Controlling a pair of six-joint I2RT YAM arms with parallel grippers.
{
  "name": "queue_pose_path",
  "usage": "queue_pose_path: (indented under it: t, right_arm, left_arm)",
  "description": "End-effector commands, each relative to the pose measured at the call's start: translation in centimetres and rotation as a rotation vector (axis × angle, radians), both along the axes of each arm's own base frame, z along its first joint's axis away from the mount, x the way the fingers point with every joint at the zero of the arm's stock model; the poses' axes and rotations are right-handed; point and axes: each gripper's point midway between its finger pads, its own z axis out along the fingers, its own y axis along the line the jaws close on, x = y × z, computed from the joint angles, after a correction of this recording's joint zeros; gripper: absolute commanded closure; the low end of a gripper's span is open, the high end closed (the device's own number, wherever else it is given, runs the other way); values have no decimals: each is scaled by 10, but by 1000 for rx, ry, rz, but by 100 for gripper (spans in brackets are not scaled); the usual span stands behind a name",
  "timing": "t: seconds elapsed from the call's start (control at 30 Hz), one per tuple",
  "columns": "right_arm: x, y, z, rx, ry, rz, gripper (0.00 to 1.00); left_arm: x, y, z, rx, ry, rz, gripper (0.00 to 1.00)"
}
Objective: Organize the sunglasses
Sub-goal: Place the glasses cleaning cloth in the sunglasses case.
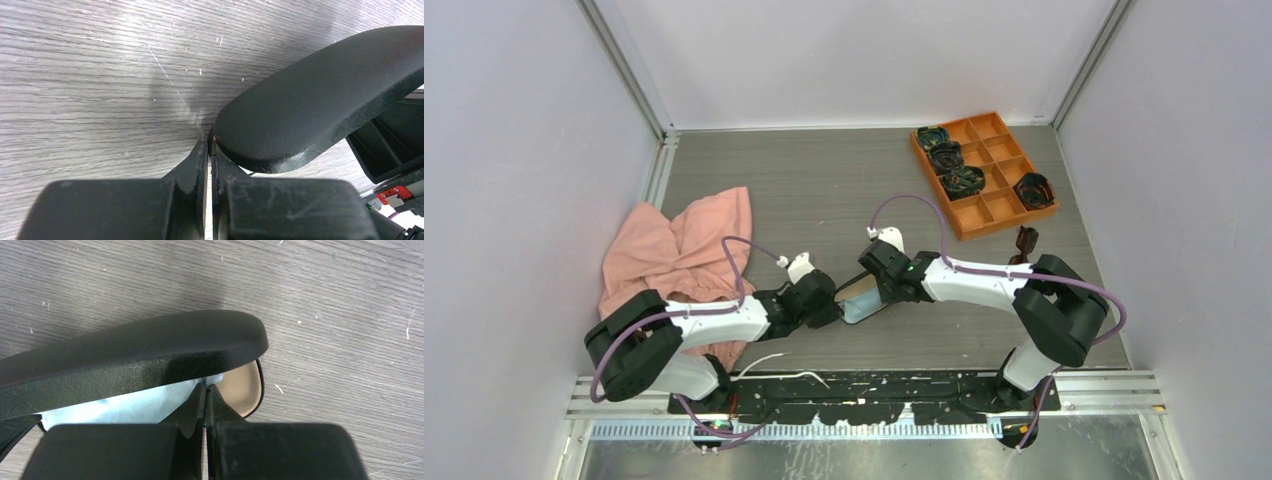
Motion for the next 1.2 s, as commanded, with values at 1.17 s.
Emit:
queue_pose_path:
  t: [1.17]
  right_arm:
    - [21, -11, 21, -69, -130, 56, 100]
  left_arm:
    - [0, -5, -7, 49, 19, -52, 99]
